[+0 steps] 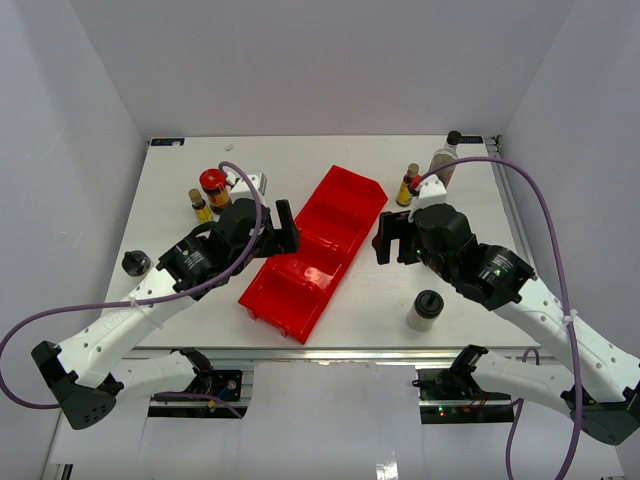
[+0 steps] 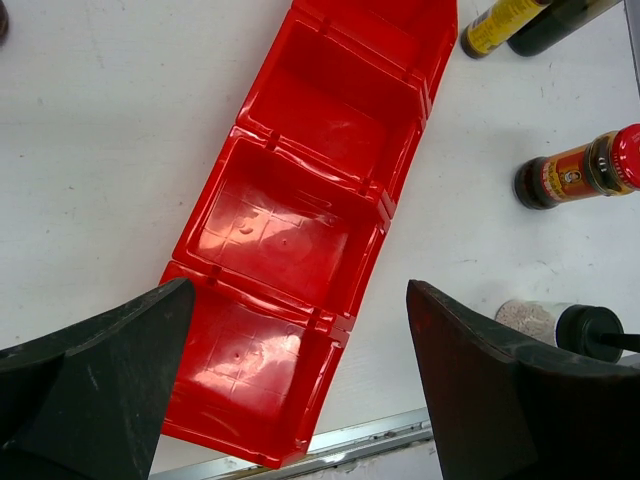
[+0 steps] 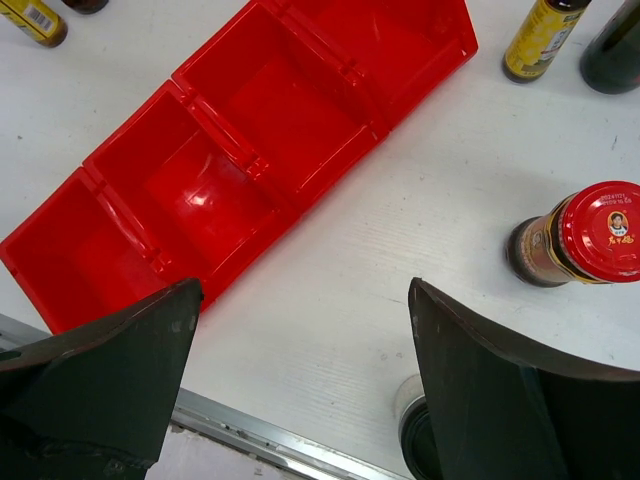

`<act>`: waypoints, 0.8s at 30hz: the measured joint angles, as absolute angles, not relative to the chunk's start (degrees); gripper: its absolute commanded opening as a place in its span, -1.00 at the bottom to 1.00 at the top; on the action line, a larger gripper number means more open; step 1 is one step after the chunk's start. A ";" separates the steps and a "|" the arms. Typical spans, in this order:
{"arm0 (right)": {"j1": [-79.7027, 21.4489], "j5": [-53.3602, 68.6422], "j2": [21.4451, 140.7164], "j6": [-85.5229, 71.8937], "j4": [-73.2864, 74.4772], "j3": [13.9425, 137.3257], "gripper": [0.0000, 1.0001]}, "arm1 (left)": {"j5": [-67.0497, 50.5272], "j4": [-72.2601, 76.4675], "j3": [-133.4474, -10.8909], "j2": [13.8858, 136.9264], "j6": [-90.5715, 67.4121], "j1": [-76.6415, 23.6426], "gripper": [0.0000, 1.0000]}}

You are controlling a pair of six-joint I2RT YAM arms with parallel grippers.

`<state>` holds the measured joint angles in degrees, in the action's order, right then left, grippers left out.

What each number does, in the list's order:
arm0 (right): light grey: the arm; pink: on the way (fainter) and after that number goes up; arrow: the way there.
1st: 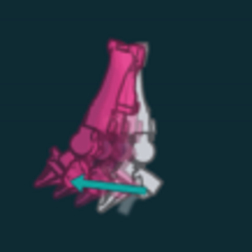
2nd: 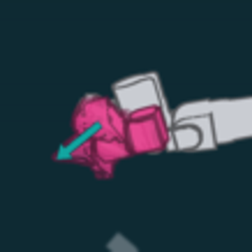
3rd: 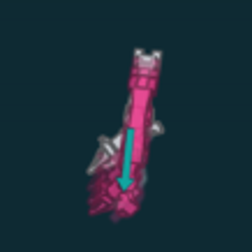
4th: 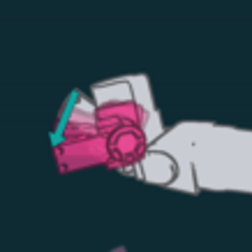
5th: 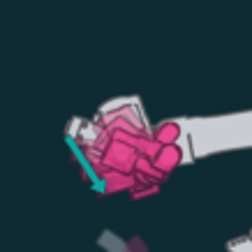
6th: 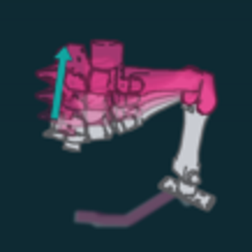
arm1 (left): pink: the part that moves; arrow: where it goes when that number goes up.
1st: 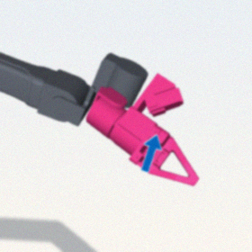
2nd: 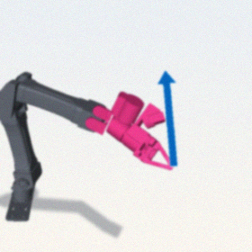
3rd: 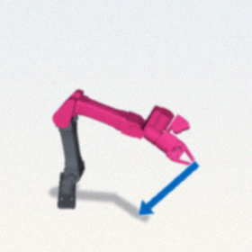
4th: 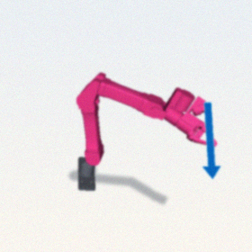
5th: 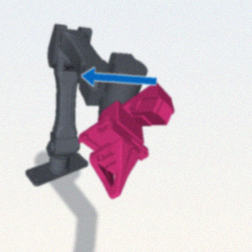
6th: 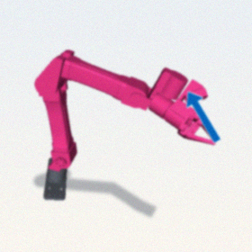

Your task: Organize the condiment bottles

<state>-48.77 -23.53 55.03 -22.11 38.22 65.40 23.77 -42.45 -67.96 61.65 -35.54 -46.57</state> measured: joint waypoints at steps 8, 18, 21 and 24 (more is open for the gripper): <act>-48.77 -22.35 54.41 -22.09 37.10 63.20 0.81 | 23.97 -42.56 -67.94 61.99 -36.22 -44.57 0.96; -48.77 -22.01 52.51 -21.83 35.90 62.39 0.80 | 26.84 -48.85 -69.15 64.58 -39.47 -31.80 0.96; -48.77 -21.84 51.57 -21.62 34.88 61.06 0.80 | 28.47 -51.20 -69.85 64.52 -40.15 -24.93 0.96; -48.77 -21.35 50.46 -21.29 33.60 59.20 0.80 | 29.11 -53.22 -70.02 64.20 -40.78 -17.48 0.96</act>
<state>-48.77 -21.35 50.46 -21.29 33.60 59.20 29.11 -53.22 -70.02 64.20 -40.78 -17.48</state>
